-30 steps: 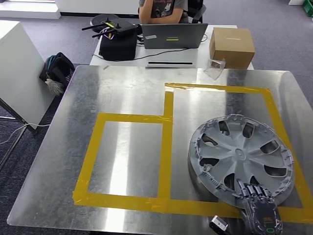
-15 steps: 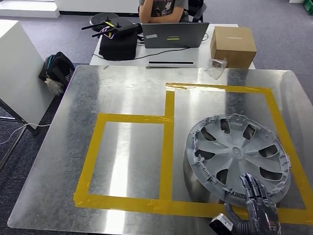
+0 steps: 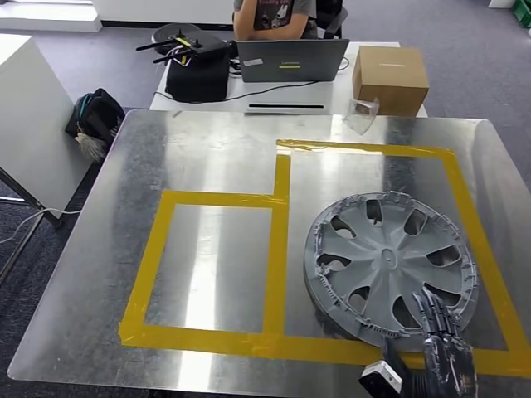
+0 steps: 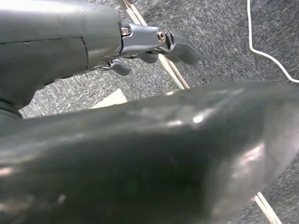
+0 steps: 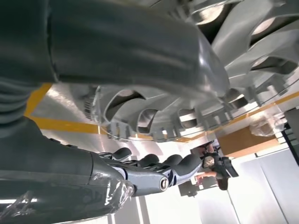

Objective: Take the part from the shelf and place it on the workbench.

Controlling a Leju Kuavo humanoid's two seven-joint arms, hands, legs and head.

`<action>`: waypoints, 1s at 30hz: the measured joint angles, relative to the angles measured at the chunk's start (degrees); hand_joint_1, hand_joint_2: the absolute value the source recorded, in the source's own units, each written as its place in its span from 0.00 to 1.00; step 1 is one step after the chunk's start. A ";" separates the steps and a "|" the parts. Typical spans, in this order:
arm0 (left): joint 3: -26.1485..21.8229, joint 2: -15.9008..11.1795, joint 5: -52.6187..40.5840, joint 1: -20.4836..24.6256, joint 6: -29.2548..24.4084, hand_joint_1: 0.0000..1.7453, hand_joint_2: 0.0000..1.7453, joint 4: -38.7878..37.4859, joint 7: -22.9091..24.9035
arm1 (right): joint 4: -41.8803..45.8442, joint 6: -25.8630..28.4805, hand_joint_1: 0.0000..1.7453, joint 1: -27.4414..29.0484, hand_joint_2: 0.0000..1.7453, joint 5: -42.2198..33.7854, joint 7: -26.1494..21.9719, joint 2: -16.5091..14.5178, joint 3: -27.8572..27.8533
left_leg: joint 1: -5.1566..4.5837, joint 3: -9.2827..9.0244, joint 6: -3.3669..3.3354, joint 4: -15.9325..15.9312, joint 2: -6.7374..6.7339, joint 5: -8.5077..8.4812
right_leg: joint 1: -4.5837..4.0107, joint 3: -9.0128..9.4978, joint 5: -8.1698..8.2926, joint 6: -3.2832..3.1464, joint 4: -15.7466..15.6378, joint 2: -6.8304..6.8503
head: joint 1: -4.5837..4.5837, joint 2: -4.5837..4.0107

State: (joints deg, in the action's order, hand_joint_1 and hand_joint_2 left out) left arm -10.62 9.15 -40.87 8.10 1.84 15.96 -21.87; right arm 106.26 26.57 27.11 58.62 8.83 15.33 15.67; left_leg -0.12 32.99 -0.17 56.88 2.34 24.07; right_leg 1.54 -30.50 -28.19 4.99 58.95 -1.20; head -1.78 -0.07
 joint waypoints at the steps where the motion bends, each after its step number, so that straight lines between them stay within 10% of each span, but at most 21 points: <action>1: -0.08 -0.02 0.04 0.00 0.00 0.00 0.00 -0.01 -0.02 | 0.04 0.04 0.00 0.01 0.00 -0.20 -0.07 -0.02 0.02 | -0.05 0.20 0.33 0.11 0.06 -0.23 | -0.14 -0.05 0.11 -0.58 0.01 -0.12 | 0.03 0.00; 4: -0.22 -0.07 0.14 -0.03 0.00 0.00 0.00 -0.04 -0.10 | 0.21 0.19 0.00 0.04 0.00 -1.67 -0.82 -0.07 0.07 | 0.07 1.20 1.12 1.49 -0.51 1.06 | -0.14 -1.15 0.74 -2.20 0.15 0.23 | 0.18 0.00; 9: -0.45 -0.02 0.56 0.05 -0.01 0.00 0.00 -0.07 -0.41 | 1.71 1.93 0.00 0.48 0.00 -3.77 -3.69 -0.59 0.53 | 0.11 6.08 1.65 16.00 -1.57 9.89 | -0.68 -3.75 2.62 -3.79 0.15 1.15 | 0.53 0.00; 15: -0.98 -0.02 1.38 0.23 -0.51 0.00 0.00 -0.08 -0.74 | 4.72 6.92 0.00 1.93 0.00 -2.18 -4.68 -2.27 3.39 | -0.85 -5.14 -0.59 0.13 -1.81 4.93 | -1.46 -5.93 4.97 -3.27 0.08 1.63 | 0.47 0.00; 18: -1.43 -0.04 1.66 -0.04 -1.01 0.00 0.00 -0.10 -0.93 | 5.36 9.54 0.00 2.42 0.00 -1.29 -4.73 -3.33 5.24 | -1.02 -5.00 -0.79 -1.55 -1.81 3.93 | -1.21 -6.26 5.90 -2.30 -0.28 1.71 | 0.65 0.00; 24: -2.27 -0.06 2.13 -0.59 -1.56 0.00 0.00 -0.13 -1.02 | 5.56 11.85 0.00 3.07 0.00 -1.10 -4.57 -5.02 7.92 | -0.64 -1.54 -1.62 -1.86 -1.03 0.46 | -1.07 -9.94 -5.44 -1.02 14.53 1.39 | 0.51 0.00; 26: -2.39 -0.07 2.16 -0.79 -1.64 0.00 0.00 -0.14 -1.02 | 5.57 11.86 0.00 3.11 0.00 -1.24 -4.60 -5.32 8.31 | -0.57 -0.01 -1.34 -1.76 -0.25 -0.72 | -1.04 -7.45 -3.73 -0.96 13.95 1.18 | 0.53 0.00; 30: -2.79 -0.04 2.64 -0.86 -2.42 0.00 0.00 -0.14 -1.14 | 5.57 11.87 0.00 3.71 0.00 -2.85 -6.50 -6.94 8.41 | -0.46 2.43 -0.21 -1.28 2.12 -2.98 | -0.68 3.31 -1.78 -1.41 -0.87 -3.00 | 0.54 0.00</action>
State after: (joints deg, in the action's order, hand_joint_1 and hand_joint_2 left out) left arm -13.40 9.10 -38.23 7.24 -0.58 15.82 -23.01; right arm 111.83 38.45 30.82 55.77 2.33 8.38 24.08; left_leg -0.58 35.42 -0.37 55.60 4.45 21.09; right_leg 0.86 -27.19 -29.97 3.58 58.09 -4.20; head -1.23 -0.07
